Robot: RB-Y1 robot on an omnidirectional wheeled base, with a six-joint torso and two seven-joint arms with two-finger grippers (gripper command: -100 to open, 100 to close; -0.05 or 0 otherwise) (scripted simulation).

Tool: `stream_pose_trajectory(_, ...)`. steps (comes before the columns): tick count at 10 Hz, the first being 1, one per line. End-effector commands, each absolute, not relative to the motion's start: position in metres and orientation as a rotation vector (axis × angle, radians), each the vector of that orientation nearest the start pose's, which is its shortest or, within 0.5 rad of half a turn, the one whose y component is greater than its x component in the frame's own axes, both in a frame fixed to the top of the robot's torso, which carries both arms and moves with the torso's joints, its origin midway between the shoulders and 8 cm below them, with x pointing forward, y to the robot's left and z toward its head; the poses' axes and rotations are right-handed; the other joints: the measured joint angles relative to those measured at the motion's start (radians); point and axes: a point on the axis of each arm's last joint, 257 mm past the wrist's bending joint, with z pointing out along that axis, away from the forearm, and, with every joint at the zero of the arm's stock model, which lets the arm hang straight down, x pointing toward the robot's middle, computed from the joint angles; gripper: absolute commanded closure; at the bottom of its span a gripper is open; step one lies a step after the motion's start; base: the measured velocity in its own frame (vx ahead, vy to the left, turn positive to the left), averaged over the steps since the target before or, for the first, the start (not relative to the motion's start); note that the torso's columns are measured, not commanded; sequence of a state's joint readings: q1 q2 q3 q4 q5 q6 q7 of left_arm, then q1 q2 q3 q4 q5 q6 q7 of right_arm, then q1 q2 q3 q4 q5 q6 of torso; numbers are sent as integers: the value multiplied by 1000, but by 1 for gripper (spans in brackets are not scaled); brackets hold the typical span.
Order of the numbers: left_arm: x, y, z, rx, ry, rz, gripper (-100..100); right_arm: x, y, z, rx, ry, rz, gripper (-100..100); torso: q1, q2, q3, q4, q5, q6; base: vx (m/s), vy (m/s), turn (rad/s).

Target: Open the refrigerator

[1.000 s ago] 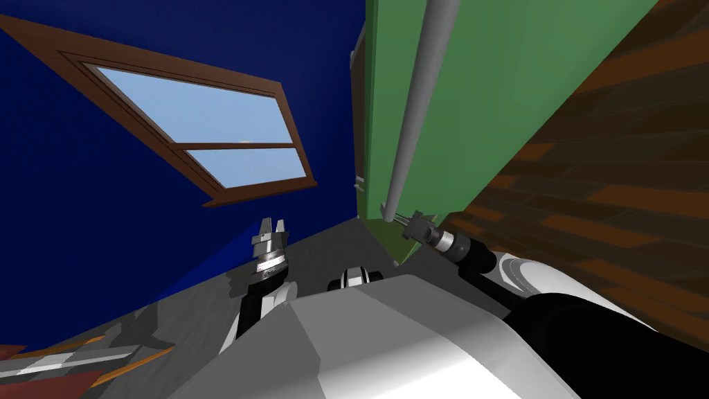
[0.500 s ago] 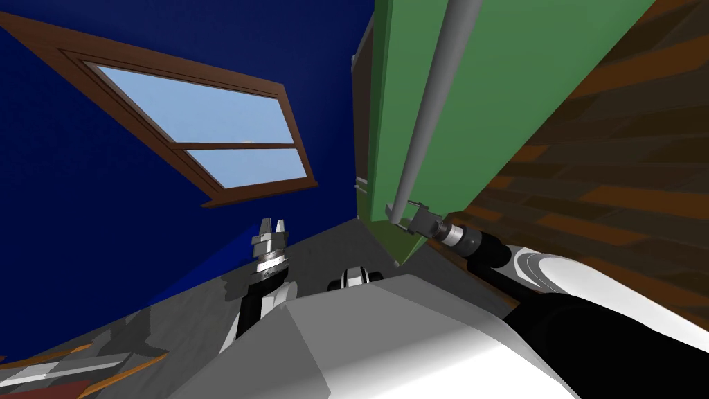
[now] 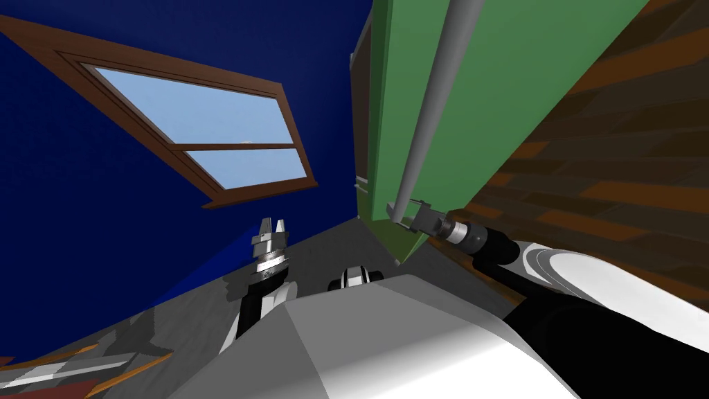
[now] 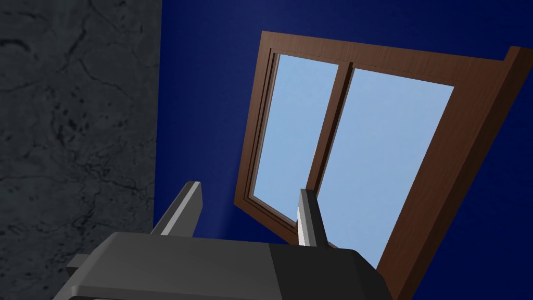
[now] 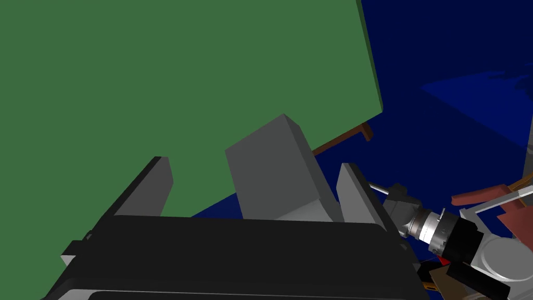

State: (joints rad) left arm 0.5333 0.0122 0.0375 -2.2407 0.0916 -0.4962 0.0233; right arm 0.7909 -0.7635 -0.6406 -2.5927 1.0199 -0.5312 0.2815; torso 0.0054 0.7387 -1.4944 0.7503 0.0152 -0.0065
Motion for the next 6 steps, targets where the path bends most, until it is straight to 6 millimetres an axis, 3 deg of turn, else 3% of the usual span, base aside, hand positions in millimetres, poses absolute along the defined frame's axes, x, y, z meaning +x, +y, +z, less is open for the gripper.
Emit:
stream_pose_trajectory(1,344,308,-4,-770,601,-1312,0,302,-241,5,-1110,1139,-246,0,1,-2,5,-5,-4,1,-15,1,-30)
stream_pose_trajectory(6,344,308,-4,-770,601,-1312,0,303,-245,0,-1113,1152,-253,0,-4,-1,17,-12,-14,5,-4,-1,-10)
